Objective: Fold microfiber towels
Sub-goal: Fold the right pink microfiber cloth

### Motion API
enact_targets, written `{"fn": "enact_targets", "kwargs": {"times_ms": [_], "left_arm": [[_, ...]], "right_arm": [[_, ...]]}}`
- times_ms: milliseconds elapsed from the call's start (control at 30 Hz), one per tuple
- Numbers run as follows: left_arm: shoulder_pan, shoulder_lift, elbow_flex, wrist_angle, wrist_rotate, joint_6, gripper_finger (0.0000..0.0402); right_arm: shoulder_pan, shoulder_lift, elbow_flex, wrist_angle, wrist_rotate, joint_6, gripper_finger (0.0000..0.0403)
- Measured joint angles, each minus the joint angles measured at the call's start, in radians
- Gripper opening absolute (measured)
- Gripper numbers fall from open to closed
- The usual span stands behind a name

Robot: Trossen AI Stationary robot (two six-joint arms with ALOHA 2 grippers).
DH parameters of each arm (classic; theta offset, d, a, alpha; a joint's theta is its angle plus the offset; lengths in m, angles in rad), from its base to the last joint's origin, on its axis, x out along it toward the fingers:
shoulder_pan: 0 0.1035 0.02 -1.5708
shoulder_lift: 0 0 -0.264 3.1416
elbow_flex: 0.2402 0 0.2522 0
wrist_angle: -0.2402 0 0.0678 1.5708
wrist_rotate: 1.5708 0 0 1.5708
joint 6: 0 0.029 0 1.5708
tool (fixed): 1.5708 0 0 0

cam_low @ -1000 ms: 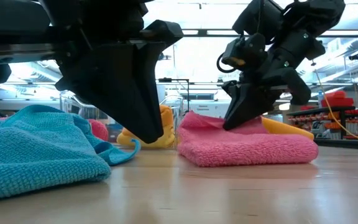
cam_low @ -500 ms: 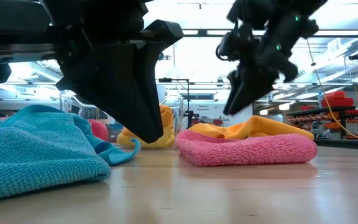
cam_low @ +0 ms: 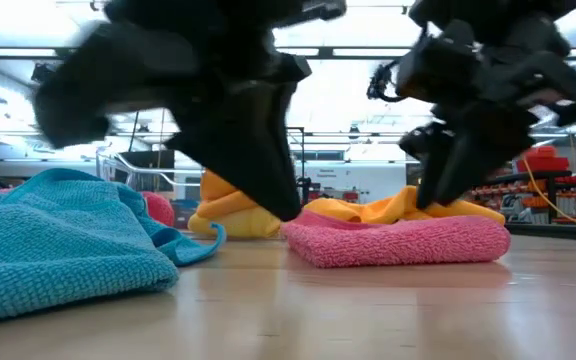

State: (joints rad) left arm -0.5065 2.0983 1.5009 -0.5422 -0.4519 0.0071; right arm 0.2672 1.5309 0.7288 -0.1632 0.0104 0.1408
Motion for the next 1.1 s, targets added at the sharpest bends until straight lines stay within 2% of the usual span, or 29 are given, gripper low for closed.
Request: {"fn": "enact_targets", "kwargs": {"times_ms": [200, 400, 567, 667, 867, 1100], "left_arm": [[0.07, 0.0, 0.0, 0.064, -0.036, 0.004, 0.0054], [0.147, 0.01, -0.001, 0.125, -0.038, -0.07, 0.0078], [0.203, 0.037, -0.007, 0.106, -0.073, -0.049, 0.0087], [0.233, 0.053, -0.005, 0.14, -0.077, 0.011, 0.009], [0.283, 0.086, -0.003, 0.183, -0.079, 0.059, 0.0082], [0.313, 0.103, -0.006, 0.223, -0.078, 0.144, 0.0083]], "right_arm": [[0.067, -0.003, -0.003, -0.017, 0.009, 0.025, 0.0165], [0.095, -0.003, -0.003, 0.065, 0.112, -0.013, 0.0165], [0.091, -0.003, -0.011, 0.102, 0.174, -0.051, 0.0165], [0.076, -0.003, -0.06, 0.168, 0.202, -0.068, 0.0165], [0.01, -0.003, -0.25, 0.444, 0.206, -0.032, 0.0165], [-0.001, -0.005, -0.325, 0.463, 0.19, 0.078, 0.0186]]}}
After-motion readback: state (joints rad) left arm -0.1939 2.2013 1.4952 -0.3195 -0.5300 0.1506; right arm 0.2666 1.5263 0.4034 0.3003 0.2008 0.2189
